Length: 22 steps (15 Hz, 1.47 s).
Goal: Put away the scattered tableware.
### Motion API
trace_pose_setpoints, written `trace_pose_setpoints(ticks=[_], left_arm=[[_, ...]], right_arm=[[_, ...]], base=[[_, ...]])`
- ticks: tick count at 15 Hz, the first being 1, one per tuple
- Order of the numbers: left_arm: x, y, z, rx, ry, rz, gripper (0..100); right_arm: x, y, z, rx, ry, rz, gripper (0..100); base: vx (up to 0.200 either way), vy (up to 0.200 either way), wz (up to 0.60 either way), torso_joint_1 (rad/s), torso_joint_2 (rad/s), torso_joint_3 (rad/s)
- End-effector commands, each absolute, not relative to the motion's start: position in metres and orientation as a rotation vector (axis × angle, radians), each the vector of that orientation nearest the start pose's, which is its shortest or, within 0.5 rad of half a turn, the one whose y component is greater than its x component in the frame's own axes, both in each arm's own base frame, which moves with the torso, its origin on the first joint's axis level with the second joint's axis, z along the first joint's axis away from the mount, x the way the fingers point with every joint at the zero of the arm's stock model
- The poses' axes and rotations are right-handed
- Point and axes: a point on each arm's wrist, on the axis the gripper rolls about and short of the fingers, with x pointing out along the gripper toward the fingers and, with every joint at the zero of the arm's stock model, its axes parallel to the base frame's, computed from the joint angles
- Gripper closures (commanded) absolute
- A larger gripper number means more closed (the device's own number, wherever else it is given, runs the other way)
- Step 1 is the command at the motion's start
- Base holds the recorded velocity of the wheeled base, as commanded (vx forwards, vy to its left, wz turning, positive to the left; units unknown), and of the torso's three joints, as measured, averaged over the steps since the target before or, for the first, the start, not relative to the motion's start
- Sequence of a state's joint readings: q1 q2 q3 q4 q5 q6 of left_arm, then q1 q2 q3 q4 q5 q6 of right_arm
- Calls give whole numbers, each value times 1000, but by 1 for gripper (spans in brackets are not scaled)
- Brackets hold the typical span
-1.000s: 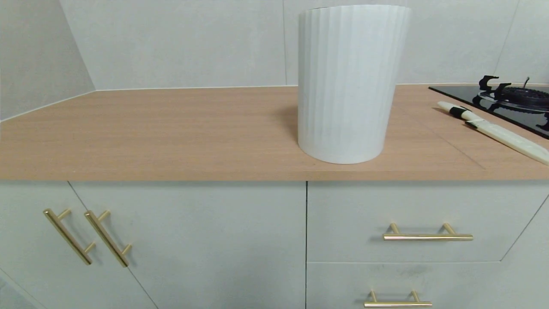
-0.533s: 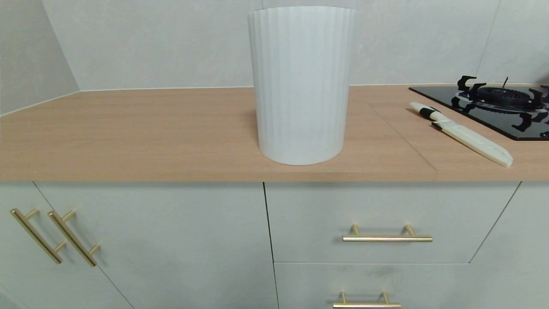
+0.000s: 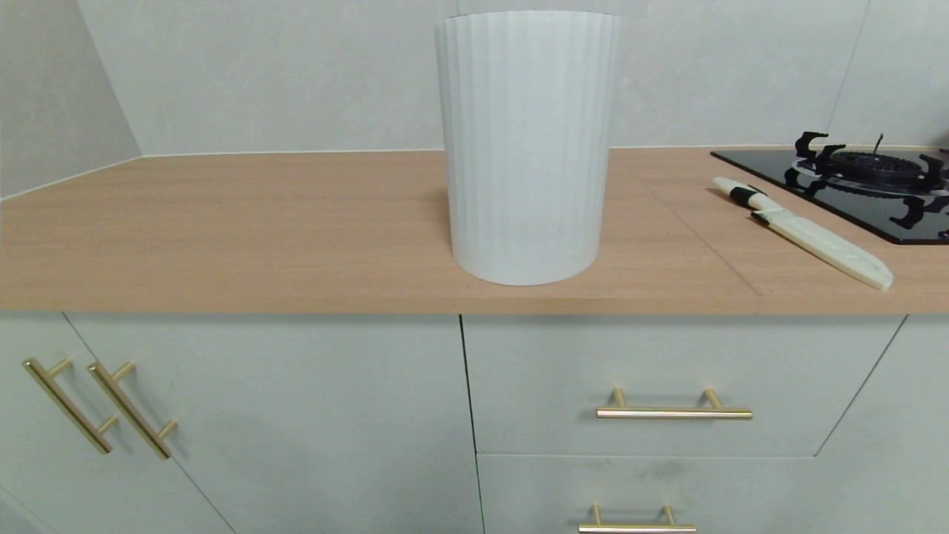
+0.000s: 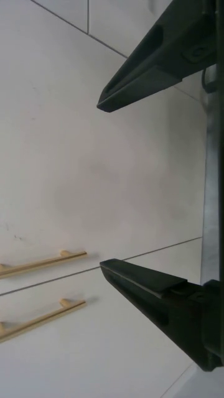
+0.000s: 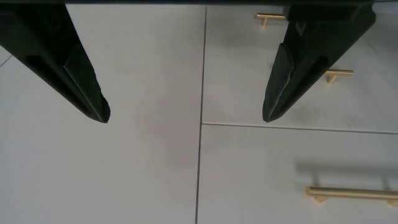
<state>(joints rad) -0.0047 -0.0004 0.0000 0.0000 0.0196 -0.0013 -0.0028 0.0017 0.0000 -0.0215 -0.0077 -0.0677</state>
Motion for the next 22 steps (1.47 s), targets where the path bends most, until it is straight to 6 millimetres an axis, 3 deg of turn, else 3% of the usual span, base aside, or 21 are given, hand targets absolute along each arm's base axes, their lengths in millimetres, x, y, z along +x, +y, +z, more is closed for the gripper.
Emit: trace_pose_setpoints(ticks=[1,6,22], left_arm=[[-23,1,75,-2,0,15,0],[-23,1,75,-2,0,15,0],[-23,1,75,-2,0,15,0]], right_arm=[[-23,0,78,-67,-18,-11,0],[-23,0,78,-67,-18,-10,0],[-23,0,78,-67,-18,-8,0]], base=[[0,0,0,0,0,0],[0,0,0,56,-207,-203],[0,0,0,191,-493,-286]])
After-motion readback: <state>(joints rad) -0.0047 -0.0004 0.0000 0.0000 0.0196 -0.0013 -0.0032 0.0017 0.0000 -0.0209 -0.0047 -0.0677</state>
